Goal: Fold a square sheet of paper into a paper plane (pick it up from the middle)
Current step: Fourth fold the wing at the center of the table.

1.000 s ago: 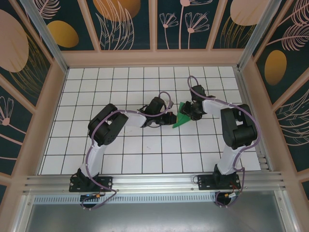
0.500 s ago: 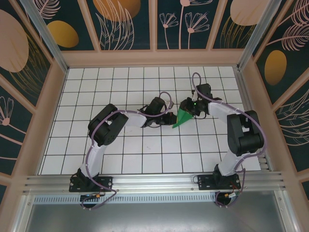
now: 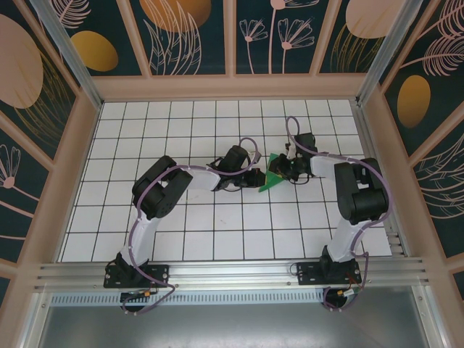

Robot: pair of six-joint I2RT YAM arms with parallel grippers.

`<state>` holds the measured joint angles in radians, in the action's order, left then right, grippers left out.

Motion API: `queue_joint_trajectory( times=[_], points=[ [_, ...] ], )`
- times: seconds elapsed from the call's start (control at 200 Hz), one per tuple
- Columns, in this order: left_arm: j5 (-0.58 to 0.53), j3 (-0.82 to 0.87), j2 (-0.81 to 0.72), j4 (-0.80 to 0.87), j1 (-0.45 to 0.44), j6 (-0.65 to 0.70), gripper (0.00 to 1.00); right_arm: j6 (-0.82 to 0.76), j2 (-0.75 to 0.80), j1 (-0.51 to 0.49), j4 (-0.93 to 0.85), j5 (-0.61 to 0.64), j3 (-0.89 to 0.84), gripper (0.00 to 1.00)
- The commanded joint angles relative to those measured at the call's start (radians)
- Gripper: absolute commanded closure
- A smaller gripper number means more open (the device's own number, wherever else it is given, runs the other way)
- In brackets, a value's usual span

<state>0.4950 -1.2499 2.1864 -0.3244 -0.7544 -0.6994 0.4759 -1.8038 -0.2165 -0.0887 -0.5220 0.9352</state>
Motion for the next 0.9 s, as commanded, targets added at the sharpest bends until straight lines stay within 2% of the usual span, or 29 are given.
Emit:
queue_joint_trajectory(
  times=[0.0,0.305,0.635,0.776,0.891],
  points=[
    [-0.046,0.032,-0.022,0.065,0.003,0.009,0.89,-0.019,-0.028,0.005,0.031,-0.042,-0.018,0.75],
    [0.017,0.101,-0.155,-0.02,0.013,-0.012,0.8,0.0,-0.033,-0.003,0.083,-0.091,-0.063,0.75],
    [0.07,0.194,-0.184,-0.058,0.007,-0.035,0.75,0.022,-0.064,-0.037,0.111,-0.096,-0.055,0.75],
    [0.063,0.21,-0.178,-0.046,0.003,-0.035,0.75,0.025,-0.082,-0.046,0.111,-0.094,-0.041,0.75],
    [-0.004,0.211,-0.179,0.005,0.004,-0.017,0.75,0.026,-0.09,-0.051,0.108,-0.088,-0.033,0.75]
  ],
)
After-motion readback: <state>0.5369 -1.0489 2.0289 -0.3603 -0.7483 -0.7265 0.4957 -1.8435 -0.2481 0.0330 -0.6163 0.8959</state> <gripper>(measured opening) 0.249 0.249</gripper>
